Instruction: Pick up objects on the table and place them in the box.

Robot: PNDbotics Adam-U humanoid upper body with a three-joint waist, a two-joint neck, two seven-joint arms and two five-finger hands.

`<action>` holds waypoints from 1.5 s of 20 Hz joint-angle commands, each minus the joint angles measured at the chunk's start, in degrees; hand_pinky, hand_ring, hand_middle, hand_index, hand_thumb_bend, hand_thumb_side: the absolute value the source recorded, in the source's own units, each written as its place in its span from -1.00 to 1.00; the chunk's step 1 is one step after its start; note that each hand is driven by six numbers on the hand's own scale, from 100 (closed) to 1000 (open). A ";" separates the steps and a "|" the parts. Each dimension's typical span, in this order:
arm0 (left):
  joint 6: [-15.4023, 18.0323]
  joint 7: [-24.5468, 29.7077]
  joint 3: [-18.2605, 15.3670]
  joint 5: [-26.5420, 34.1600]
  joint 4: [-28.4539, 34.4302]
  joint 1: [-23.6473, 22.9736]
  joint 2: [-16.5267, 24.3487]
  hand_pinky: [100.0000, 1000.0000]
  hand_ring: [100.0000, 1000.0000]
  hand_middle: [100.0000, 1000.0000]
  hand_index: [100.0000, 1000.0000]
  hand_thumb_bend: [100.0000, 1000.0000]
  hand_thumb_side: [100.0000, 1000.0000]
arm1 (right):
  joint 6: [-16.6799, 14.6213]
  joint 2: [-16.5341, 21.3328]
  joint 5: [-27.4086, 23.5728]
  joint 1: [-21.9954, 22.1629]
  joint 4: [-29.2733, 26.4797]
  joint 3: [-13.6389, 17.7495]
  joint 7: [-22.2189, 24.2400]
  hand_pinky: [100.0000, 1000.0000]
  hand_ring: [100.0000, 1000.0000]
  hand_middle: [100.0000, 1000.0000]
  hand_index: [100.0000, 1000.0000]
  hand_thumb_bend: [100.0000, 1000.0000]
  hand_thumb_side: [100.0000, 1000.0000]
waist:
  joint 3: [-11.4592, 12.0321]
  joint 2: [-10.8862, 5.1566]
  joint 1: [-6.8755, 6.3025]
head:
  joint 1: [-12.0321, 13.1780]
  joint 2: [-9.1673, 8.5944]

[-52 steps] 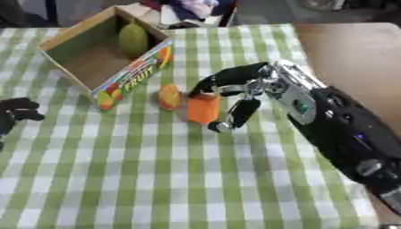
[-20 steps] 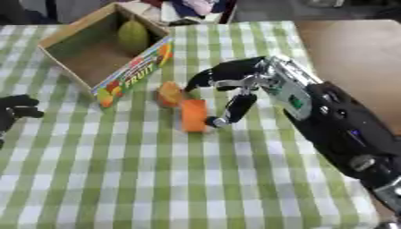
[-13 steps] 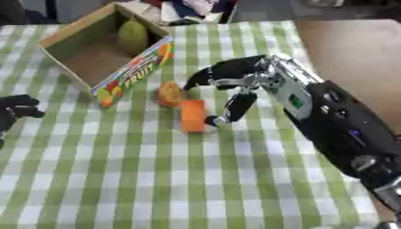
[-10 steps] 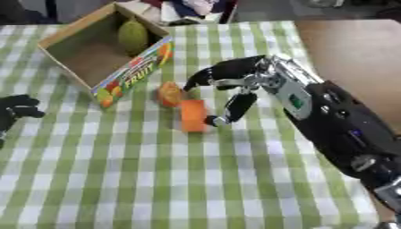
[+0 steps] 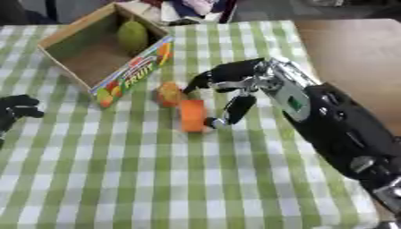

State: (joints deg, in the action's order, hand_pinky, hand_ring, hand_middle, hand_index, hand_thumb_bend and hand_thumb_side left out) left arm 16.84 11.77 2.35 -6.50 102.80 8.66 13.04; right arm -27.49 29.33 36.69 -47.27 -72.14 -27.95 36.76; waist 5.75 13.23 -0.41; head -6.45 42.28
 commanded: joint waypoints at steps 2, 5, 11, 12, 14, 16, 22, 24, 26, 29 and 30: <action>0.11 0.10 -0.21 0.31 0.63 0.34 0.86 0.67 0.29 0.36 0.62 -1.00 0.77 | -0.18 -0.17 0.16 -0.58 0.12 0.32 0.36 0.75 0.84 0.83 0.99 -0.70 -0.03 | 0.05 -0.78 -0.10 | -0.13 0.16; 0.11 0.15 -0.17 0.32 0.61 0.33 0.84 0.67 0.29 0.36 0.62 -1.00 0.78 | -0.09 -0.91 0.23 -0.45 0.51 0.37 0.30 0.74 0.83 0.82 0.99 -0.73 0.00 | 0.06 -0.78 -0.13 | -0.19 0.19; 0.13 0.23 -0.13 0.36 0.57 0.33 0.77 0.67 0.29 0.36 0.62 -1.00 0.78 | 0.01 -2.52 0.73 -0.68 1.64 0.53 -0.14 0.71 0.80 0.77 0.97 -0.76 0.01 | 0.12 -0.76 -0.21 | -0.32 0.19; 0.13 0.25 -0.13 0.37 0.57 0.34 0.76 0.67 0.29 0.36 0.62 -1.00 0.78 | 0.06 -2.75 0.85 -0.72 1.88 0.57 -0.24 0.70 0.79 0.75 0.97 -0.77 0.01 | 0.13 -0.76 -0.21 | -0.36 0.20; 0.14 0.28 -0.11 0.39 0.57 0.37 0.72 0.67 0.29 0.36 0.62 -1.00 0.78 | 0.18 -3.12 1.21 -0.77 2.39 0.65 -0.52 0.68 0.77 0.72 0.95 -0.78 0.00 | 0.16 -0.76 -0.22 | -0.40 0.22; 0.14 0.31 -0.12 0.37 0.57 0.39 0.71 0.67 0.29 0.36 0.62 -1.00 0.78 | 0.46 -3.31 1.92 -0.76 2.88 0.78 -0.96 0.65 0.73 0.67 0.94 -0.83 -0.04 | 0.19 -0.75 -0.23 | -0.38 0.22; 0.13 0.33 -0.14 0.40 0.53 0.42 0.69 0.67 0.29 0.36 0.62 -1.00 0.78 | 1.78 -3.34 5.42 -0.73 3.42 1.46 -4.83 0.48 0.51 0.16 0.72 -1.00 -0.45 | 0.21 -0.79 -0.18 | -0.37 0.18; 0.13 0.35 -0.15 0.40 0.50 0.45 0.68 0.67 0.29 0.36 0.62 -1.00 0.77 | 2.09 -3.32 6.53 -0.74 3.48 1.58 -6.72 0.43 0.44 0.03 0.65 -1.00 -0.55 | 0.20 -0.79 -0.18 | -0.38 0.13; 0.15 0.34 -0.18 0.41 0.50 0.46 0.70 0.67 0.29 0.36 0.62 -1.00 0.77 | 2.23 -3.29 7.34 -0.74 3.51 1.72 -8.73 0.38 0.36 -0.11 0.56 -1.00 -0.66 | 0.20 -0.78 -0.21 | -0.38 0.10; 0.17 0.34 -0.18 0.41 0.48 0.45 0.71 0.67 0.29 0.36 0.62 -1.00 0.77 | 2.59 -3.17 8.06 -0.89 3.11 2.09 -12.52 0.30 0.26 -0.28 0.43 -1.00 -0.82 | 0.15 -0.77 -0.26 | -0.40 0.15; 0.17 0.35 -0.17 0.41 0.47 0.45 0.71 0.67 0.29 0.36 0.62 -1.00 0.77 | 2.73 -3.10 8.23 -1.01 2.89 2.19 -13.74 0.29 0.25 -0.31 0.42 -1.00 -0.84 | 0.13 -0.77 -0.27 | -0.41 0.17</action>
State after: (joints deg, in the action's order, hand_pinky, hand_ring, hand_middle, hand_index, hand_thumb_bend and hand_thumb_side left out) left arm 16.97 11.98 2.35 -6.31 102.61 8.65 13.00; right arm -24.92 25.23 44.33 -46.97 -68.50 -26.68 24.58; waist 5.92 13.26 -0.58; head -6.69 42.29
